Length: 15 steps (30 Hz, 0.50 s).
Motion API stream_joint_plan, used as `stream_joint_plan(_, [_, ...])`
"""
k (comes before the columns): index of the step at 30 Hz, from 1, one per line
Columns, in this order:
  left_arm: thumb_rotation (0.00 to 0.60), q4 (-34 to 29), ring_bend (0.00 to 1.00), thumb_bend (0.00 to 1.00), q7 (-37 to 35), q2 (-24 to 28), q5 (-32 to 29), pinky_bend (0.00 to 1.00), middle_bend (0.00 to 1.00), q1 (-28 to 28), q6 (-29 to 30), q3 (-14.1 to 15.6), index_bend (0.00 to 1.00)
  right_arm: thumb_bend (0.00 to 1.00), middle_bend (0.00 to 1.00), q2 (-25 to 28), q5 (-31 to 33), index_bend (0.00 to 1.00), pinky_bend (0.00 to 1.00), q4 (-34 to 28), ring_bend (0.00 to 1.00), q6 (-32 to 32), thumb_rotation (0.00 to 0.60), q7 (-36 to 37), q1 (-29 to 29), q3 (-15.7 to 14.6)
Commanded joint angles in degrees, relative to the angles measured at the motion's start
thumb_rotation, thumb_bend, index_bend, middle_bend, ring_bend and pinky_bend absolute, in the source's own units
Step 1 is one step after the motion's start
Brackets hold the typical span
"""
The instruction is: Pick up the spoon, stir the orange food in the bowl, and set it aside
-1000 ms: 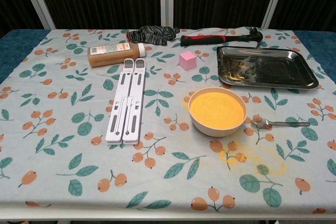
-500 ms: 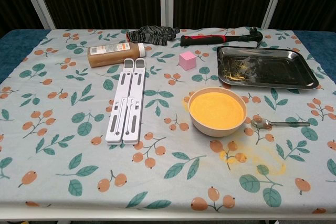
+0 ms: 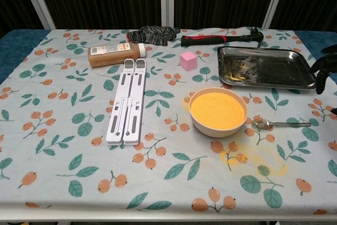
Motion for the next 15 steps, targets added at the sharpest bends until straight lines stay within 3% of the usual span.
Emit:
stream_joint_plan(1, [0.6,0.3,0.08,0.0,-0.3,-0.2,-0.1,0.12,0.09,-0.1,-0.3,0.0,0.12,0.22,0.2,-4.3,1.7,0.45,0.0,4.5,0.0,-2.7,0.6,-2.1,2.1,0.0])
stream_joint_plan(15, [0.6,1.6,0.08,0.0,-1.4,-0.9,-0.6,0.12,0.09,-0.2,-1.2,0.1,0.12,0.28,0.2,-13.2,3.9,0.48,0.0,15.1,0.0,-5.7,0.6,-2.3,4.9,-0.9])
